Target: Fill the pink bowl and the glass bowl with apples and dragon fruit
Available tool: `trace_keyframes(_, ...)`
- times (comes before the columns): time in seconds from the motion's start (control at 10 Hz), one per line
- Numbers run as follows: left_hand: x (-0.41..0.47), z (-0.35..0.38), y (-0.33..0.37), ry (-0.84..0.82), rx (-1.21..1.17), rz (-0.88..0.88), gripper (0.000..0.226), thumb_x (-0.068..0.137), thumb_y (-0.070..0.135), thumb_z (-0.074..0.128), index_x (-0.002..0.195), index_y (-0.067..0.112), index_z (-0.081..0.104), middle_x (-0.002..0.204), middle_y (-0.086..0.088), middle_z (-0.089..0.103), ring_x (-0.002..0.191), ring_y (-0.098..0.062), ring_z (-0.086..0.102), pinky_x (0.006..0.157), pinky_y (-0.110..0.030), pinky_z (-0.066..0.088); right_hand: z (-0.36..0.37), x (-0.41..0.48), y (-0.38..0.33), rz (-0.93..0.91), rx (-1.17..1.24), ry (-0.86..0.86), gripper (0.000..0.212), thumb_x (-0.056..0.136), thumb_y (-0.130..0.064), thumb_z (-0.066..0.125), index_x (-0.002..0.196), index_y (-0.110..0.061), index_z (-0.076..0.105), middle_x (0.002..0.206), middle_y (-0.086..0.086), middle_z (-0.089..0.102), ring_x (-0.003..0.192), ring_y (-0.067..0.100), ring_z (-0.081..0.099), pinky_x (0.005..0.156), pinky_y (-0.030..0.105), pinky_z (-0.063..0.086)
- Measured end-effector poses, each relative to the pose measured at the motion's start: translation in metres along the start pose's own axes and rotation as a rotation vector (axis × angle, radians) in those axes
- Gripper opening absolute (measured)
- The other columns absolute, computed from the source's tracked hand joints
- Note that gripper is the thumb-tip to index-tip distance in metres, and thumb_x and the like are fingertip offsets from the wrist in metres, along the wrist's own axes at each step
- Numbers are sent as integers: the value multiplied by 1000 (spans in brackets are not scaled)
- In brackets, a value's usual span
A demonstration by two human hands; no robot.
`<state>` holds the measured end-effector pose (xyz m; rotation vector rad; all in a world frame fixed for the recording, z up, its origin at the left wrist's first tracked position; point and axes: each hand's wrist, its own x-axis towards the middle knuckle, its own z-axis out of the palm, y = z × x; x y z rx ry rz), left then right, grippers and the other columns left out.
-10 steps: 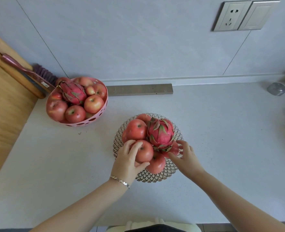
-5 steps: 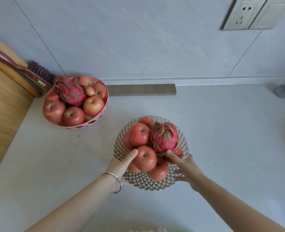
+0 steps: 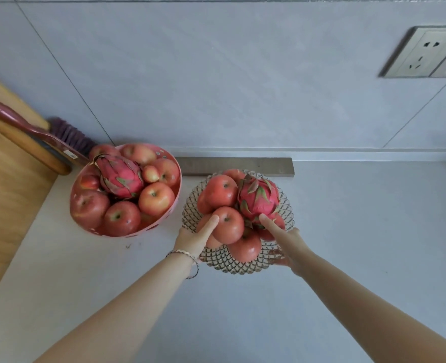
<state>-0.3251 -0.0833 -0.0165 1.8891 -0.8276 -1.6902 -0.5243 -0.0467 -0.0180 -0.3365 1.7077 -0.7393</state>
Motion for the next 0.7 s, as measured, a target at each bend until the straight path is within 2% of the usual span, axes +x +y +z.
trace_keyframes(0.1,14,3,17,14,7,62,127,26,81,67,134,20,40,132,-5,53,118,-27,52,81,-41,55,8,16,-20,-4,5,2,114,53,-62,77,140,-13,24,133,13,46,118,30,48,72,40,52)
trace_keyframes(0.2,42,2,19,34,-2,105,134,17,86,65,133,23,42,131,-5,56,117,-25,55,97,-47,48,14,25,-35,-14,47,-13,112,53,-61,78,139,-14,24,133,12,46,120,31,48,76,42,52)
trace_keyframes(0.3,33,8,32,69,62,160,127,39,87,61,140,16,33,142,-11,45,125,-29,48,106,-44,39,11,23,-41,-27,42,-65,102,58,-57,78,137,-14,30,129,9,49,117,29,49,83,42,49)
trace_keyframes(0.4,23,14,37,168,265,169,82,86,61,40,138,-2,34,142,-21,40,129,-34,41,105,-37,33,2,12,-43,-32,-194,-120,81,71,-48,73,134,-12,38,132,9,48,124,28,44,97,42,43)
trace_keyframes(0.5,2,14,39,246,625,218,65,88,54,40,118,-3,53,124,-25,52,111,-40,51,92,-41,43,-12,-11,-49,-71,-501,-90,50,80,-36,68,117,-9,48,111,8,50,106,25,52,88,35,49)
trace_keyframes(0.6,-26,11,51,232,805,380,25,81,30,52,90,8,60,101,-12,59,89,-31,56,74,-33,44,-20,-33,-63,-160,-759,-116,27,82,-24,62,101,-6,59,93,6,58,75,16,58,62,22,49)
trace_keyframes(0.7,-72,17,78,30,904,454,21,84,17,48,67,6,54,68,-15,55,70,-31,56,57,-34,36,-28,-64,-77,-283,-890,-86,19,82,-15,57,91,1,65,84,8,66,54,11,52,50,16,43)
